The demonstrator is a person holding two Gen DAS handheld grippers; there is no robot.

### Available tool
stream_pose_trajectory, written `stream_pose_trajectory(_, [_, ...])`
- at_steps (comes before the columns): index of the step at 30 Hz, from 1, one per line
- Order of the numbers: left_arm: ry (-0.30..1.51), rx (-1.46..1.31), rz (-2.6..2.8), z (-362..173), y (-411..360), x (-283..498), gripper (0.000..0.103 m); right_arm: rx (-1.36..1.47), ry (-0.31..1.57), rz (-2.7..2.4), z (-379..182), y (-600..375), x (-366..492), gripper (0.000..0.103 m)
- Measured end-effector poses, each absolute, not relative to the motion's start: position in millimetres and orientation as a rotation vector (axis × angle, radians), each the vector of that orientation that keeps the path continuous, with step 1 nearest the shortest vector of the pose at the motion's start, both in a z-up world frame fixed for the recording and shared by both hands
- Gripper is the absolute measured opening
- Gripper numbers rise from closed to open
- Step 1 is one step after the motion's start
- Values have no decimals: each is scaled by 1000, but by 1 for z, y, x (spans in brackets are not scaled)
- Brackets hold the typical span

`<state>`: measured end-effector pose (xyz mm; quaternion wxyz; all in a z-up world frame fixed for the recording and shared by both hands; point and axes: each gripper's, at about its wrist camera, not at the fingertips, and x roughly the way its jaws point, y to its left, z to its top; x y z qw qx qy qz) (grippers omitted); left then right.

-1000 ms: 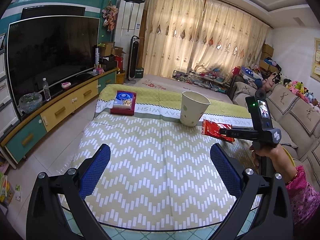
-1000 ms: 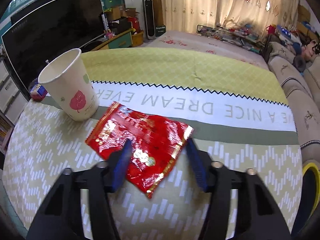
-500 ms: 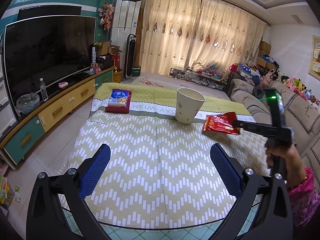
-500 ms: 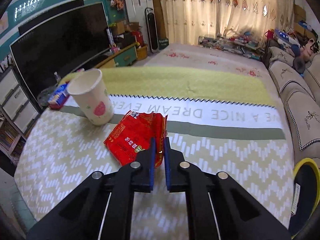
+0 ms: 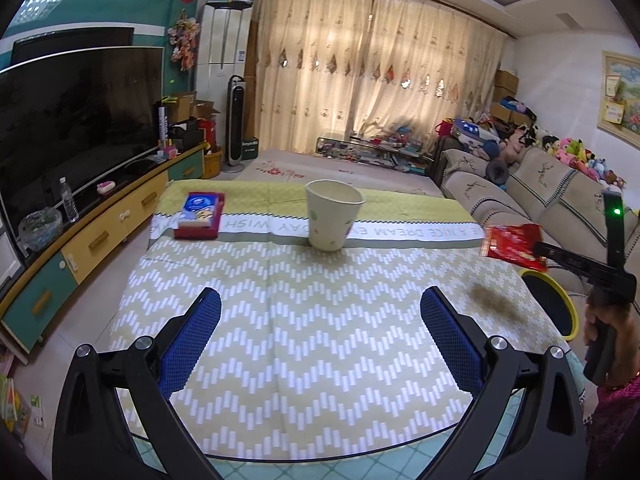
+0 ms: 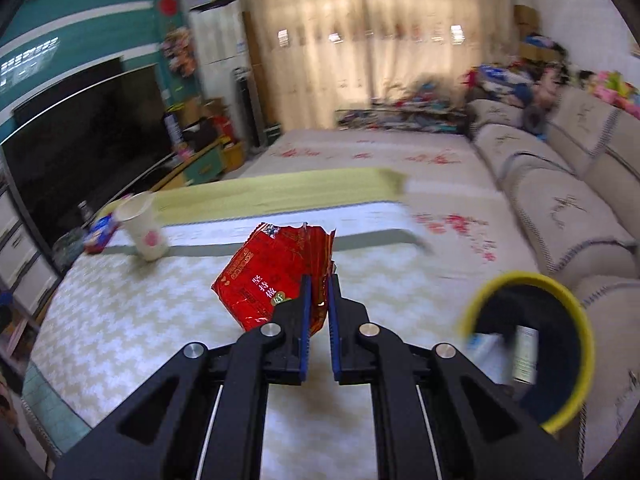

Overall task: Collect trash
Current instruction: 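Carry the red wrapper over the bin and open the right gripper, then move the left gripper to the white paper cup and grasp its rim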

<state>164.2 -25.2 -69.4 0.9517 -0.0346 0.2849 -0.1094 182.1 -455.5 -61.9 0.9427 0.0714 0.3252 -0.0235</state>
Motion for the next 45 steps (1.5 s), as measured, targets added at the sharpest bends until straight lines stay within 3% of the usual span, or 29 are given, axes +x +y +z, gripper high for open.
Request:
stream_pose_trajectory(13, [591, -18, -293, -63, -70, 165, 98, 227, 728, -415, -113, -596, 151, 10])
stream_pose_trajectory(17, [598, -2, -298, -62, -77, 167, 98, 249, 766, -468, -135, -614, 160, 17])
stream_pose_trajectory(19, [601, 2, -301, -62, -79, 168, 98, 251, 768, -494, -141, -615, 159, 31])
stream_pose_trajectory(29, [635, 44, -334, -67, -95, 191, 98, 248, 723, -483, -130, -610, 143, 40])
stream_pose_trajectory(42, [692, 153, -410, -46, -133, 310, 98, 253, 717, -429, -123, -595, 146, 42])
stream_pose_trajectory(45, [746, 167, -394, -50, -139, 344, 90, 260, 726, -430, -127, -597, 146, 42])
